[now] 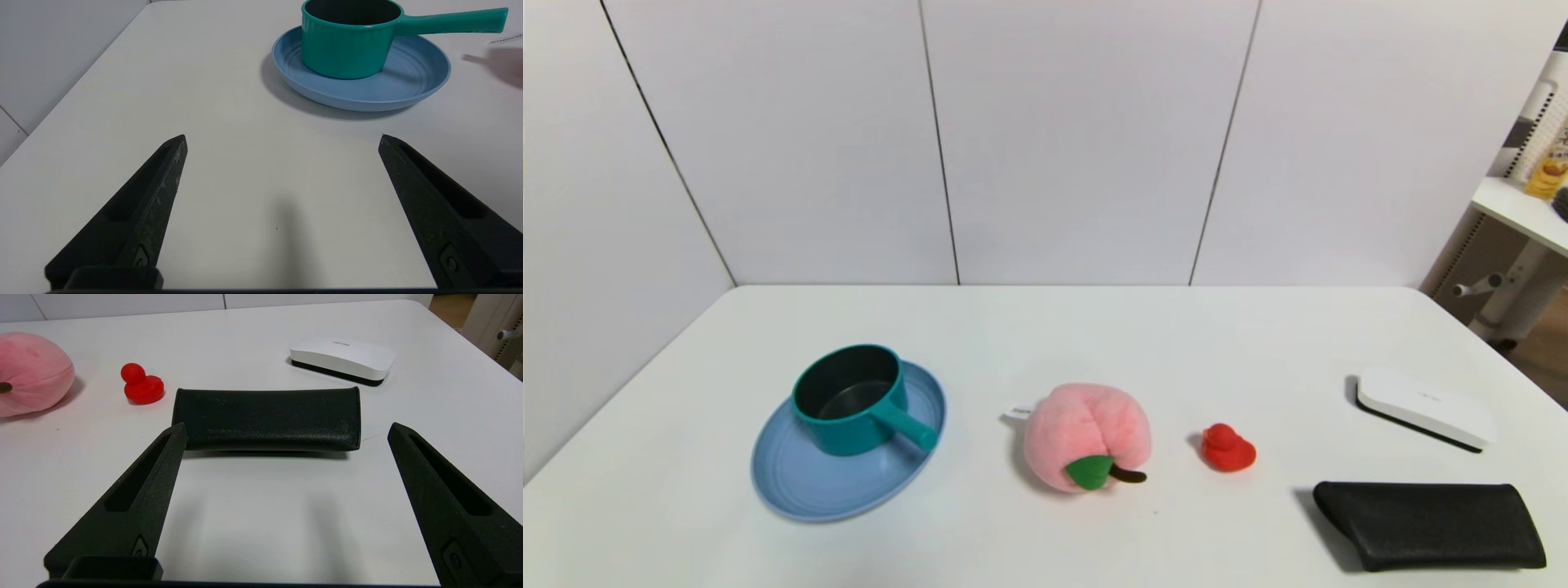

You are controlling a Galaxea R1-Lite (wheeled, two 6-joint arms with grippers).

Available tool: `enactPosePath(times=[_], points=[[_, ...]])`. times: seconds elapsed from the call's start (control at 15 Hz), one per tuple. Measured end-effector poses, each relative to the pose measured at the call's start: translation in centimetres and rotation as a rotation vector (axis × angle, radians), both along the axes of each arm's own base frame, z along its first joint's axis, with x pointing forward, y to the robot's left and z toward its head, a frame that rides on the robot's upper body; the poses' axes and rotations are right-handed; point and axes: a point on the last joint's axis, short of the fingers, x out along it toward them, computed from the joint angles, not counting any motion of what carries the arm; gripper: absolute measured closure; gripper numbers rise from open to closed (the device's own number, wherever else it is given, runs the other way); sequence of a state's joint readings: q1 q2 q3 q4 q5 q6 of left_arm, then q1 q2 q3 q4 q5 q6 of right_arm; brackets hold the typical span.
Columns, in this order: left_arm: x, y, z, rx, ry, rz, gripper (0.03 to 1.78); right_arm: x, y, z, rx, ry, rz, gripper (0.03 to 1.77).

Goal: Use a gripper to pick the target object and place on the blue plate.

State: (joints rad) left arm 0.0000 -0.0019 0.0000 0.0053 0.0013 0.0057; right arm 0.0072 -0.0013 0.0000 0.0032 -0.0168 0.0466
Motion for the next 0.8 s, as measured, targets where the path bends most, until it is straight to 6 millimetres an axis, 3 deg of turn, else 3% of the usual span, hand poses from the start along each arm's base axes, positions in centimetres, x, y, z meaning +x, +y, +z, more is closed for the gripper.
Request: enactPosePath(times=[0.8], points=[[0.0,0.0,0.0,0.0,0.0,0.0,0.12,0.0,-0.01,0.01,0.003,0.0,-0.005,0.1]])
